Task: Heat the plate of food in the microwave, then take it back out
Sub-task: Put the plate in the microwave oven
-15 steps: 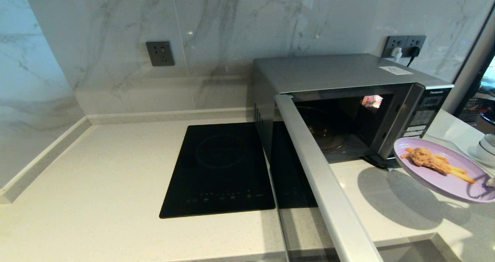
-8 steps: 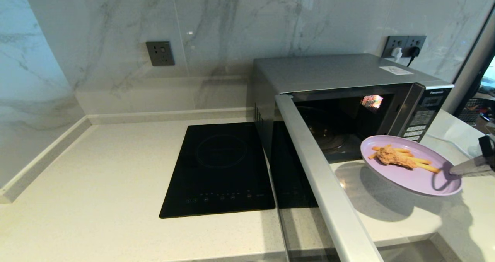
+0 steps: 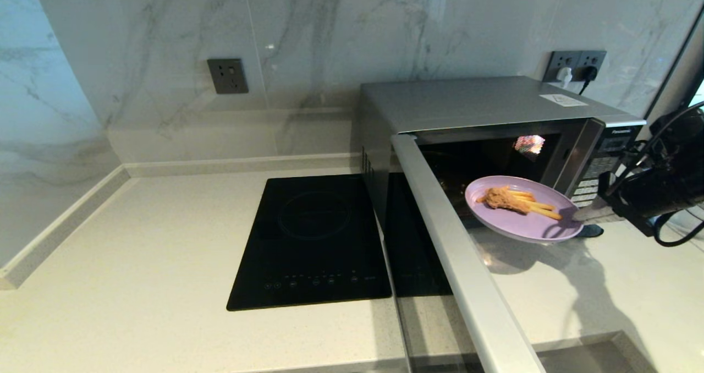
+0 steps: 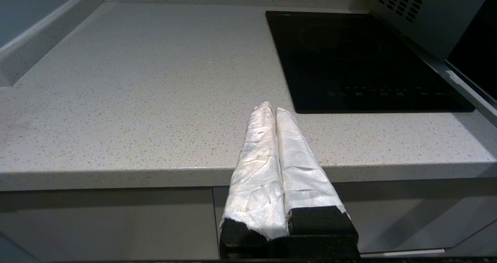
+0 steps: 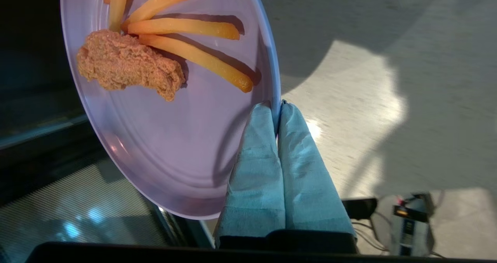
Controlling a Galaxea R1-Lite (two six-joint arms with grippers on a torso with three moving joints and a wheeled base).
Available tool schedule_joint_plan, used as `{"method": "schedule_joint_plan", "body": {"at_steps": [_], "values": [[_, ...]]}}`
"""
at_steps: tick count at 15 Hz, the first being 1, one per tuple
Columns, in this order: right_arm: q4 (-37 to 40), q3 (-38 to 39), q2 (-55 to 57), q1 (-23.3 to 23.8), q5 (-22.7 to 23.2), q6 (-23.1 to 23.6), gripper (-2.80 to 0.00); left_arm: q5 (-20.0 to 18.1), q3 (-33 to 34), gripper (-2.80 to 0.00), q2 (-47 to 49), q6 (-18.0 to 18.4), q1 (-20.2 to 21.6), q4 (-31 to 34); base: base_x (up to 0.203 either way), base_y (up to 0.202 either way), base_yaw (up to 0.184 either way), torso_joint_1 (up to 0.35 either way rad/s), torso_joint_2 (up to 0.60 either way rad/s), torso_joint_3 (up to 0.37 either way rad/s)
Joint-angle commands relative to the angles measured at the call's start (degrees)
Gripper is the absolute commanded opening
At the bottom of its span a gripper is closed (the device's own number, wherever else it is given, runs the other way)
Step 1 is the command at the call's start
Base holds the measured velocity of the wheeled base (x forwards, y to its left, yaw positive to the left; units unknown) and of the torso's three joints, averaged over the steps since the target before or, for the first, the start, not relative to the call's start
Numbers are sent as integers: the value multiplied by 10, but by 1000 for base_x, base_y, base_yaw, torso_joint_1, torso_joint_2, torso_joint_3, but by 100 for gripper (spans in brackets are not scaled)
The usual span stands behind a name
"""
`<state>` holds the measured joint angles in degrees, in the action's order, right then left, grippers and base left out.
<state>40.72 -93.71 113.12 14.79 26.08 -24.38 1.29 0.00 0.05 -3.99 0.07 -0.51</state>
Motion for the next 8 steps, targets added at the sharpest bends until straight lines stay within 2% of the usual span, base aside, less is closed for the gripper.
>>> {"method": "schedule_joint_plan", "body": {"at_steps": [1,5,8], "values": [[-16,-19,29,-38,-3,-59,-280,0,0,-280,0,-1,0,0,0,0,0,0,0,0],[-39,-85,67,-75,-16,-198,-280,0,0,-280,0,-1,0,0,0,0,0,0,0,0],[-89,-90,94,-105,-76,-241,-280,0,0,-280,0,-1,0,0,0,0,0,0,0,0]]}}
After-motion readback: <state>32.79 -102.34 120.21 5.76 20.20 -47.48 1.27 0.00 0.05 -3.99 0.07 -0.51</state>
